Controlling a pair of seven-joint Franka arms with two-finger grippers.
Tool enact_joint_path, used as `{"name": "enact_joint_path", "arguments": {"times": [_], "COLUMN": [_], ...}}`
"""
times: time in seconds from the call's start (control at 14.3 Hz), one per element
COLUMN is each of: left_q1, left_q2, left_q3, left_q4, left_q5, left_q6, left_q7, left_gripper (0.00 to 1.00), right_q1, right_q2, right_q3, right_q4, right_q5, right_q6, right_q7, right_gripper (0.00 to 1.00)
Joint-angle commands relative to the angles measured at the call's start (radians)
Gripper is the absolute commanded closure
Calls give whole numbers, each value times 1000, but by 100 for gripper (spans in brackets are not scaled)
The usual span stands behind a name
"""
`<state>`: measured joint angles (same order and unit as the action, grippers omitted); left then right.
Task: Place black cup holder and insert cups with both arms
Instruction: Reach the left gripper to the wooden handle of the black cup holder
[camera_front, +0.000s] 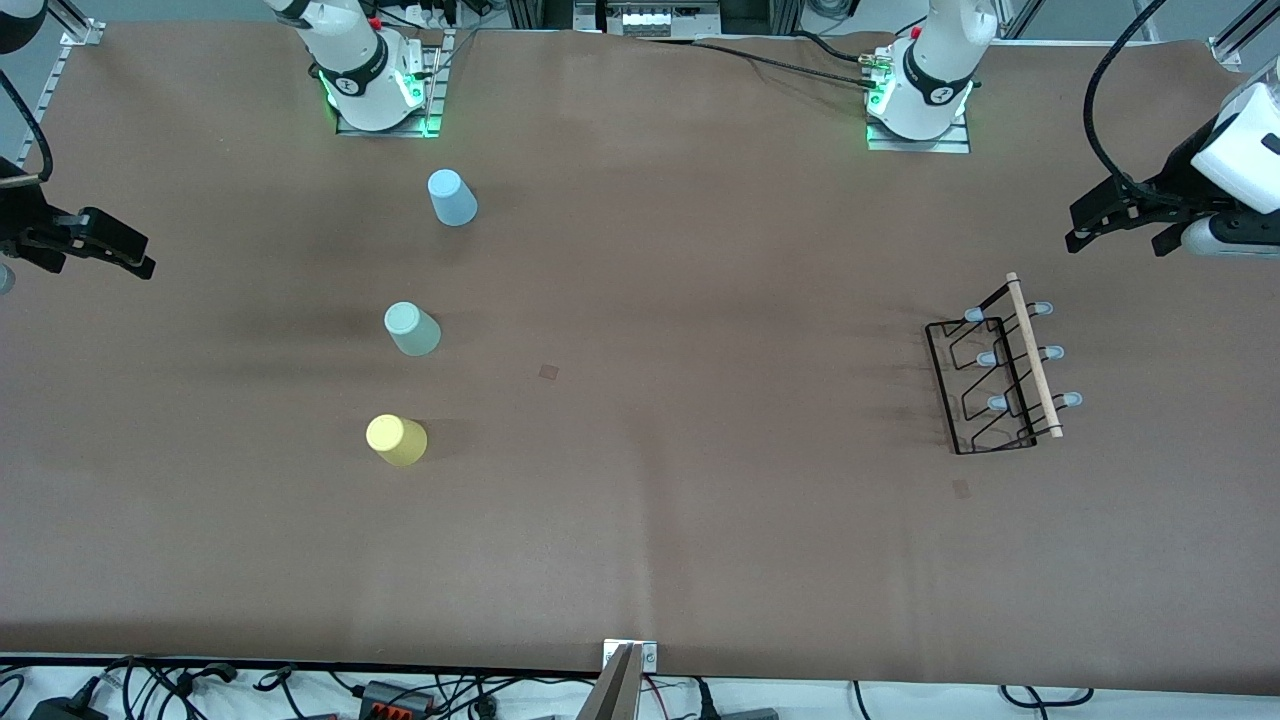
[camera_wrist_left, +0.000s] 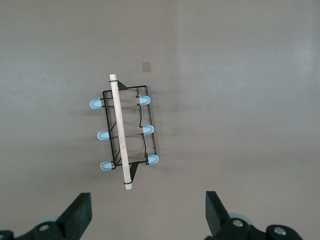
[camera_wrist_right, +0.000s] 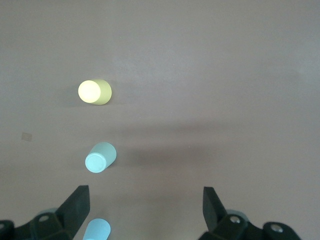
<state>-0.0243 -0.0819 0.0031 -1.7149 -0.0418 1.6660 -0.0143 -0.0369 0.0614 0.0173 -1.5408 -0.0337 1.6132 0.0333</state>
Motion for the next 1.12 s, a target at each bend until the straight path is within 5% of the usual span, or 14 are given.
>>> {"name": "enact_joint_path", "arguments": {"times": [0.0, 0.49, 0.77, 1.05], "left_q1": [3, 3, -12, 33], "left_q2": [2, 8, 114, 250], "left_q3": [-5, 3, -8, 8], "left_q4": [11, 23, 133, 219], "left_q5": [17, 14, 16, -9], "left_q6": [-12, -58, -282, -290], "left_q7": [16, 10, 10, 34], "left_gripper": [0, 0, 0, 0], "right_q1": [3, 19, 19, 20], "right_q2": [-5, -5, -3, -3], "right_q3": [1, 1, 1, 6], "right_q4": [8, 1, 1, 1], "right_q5": [12, 15, 15, 15], "right_q6": [-19, -35, -35, -35], "right_q7": [5, 5, 5, 5], "right_gripper": [0, 0, 0, 0]}}
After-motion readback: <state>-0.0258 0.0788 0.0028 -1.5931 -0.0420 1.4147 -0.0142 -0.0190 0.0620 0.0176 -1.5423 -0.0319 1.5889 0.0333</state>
